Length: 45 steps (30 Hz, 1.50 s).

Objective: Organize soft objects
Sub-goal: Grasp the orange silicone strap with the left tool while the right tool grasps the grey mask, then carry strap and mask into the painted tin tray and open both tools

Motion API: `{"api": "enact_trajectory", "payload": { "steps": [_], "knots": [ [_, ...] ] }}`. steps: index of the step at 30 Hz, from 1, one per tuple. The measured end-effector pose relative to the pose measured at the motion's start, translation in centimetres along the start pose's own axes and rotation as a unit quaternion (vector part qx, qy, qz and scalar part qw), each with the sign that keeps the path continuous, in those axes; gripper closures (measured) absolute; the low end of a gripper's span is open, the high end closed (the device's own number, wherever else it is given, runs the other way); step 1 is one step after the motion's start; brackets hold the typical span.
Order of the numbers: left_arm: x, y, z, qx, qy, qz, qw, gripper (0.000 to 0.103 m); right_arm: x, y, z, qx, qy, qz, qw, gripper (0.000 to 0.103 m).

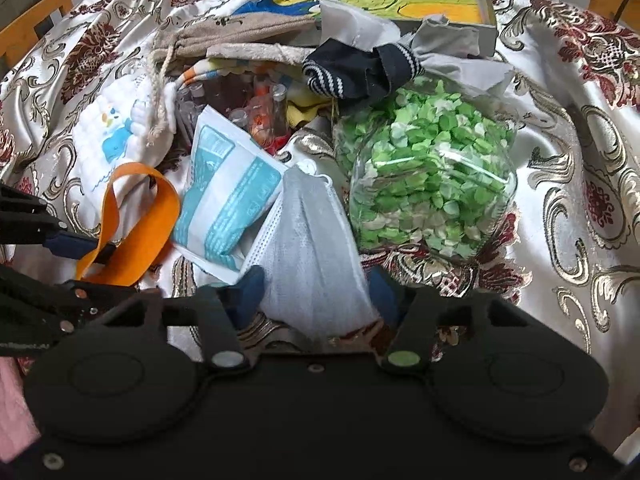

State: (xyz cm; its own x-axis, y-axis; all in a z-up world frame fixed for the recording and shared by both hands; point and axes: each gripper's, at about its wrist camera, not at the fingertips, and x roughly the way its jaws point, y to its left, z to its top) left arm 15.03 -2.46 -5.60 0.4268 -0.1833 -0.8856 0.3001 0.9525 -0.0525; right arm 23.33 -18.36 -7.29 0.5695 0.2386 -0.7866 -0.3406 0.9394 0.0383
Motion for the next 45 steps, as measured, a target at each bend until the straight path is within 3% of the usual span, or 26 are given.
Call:
{"api": "enact_trajectory", "payload": {
  "steps": [4,10,19,27,34,39,45],
  "knots": [
    [-0.5,0.2,0.0,-0.011,-0.014,-0.013,0.9998,0.064,-0.4,-0.1,0.0,0.002,-0.004,-0.002,1.0,0.08],
    [-1.8,0.3,0.0,-0.025,-0.045,-0.025,0.9984,0.065,-1.4,0.2,-0.2,0.007,-0.017,-0.003,1.0,0.091],
    [-4.2,0.4,-0.2,-0.037,-0.115,-0.031,0.9922,0.065,-5.1,0.3,-0.2,0.028,-0.07,0.002,0.997,0.092],
    [-6.1,0.3,1.3,-0.038,-0.204,-0.015,0.9781,0.065,-7.9,0.0,0.5,0.043,-0.144,0.002,0.989,0.092],
    [-5.9,0.8,4.9,-0.055,-0.261,-0.011,0.9637,0.065,-8.4,-0.2,2.3,0.03,-0.214,-0.005,0.976,0.092],
    [-3.9,2.2,9.3,-0.088,-0.281,0.0,0.9557,0.065,-7.3,-1.6,5.8,0.032,-0.253,-0.015,0.967,0.092],
    [-1.4,4.7,14.9,-0.138,-0.287,-0.016,0.9477,0.065,-4.8,-4.6,11.0,0.048,-0.271,-0.035,0.961,0.092]
  ]
}}
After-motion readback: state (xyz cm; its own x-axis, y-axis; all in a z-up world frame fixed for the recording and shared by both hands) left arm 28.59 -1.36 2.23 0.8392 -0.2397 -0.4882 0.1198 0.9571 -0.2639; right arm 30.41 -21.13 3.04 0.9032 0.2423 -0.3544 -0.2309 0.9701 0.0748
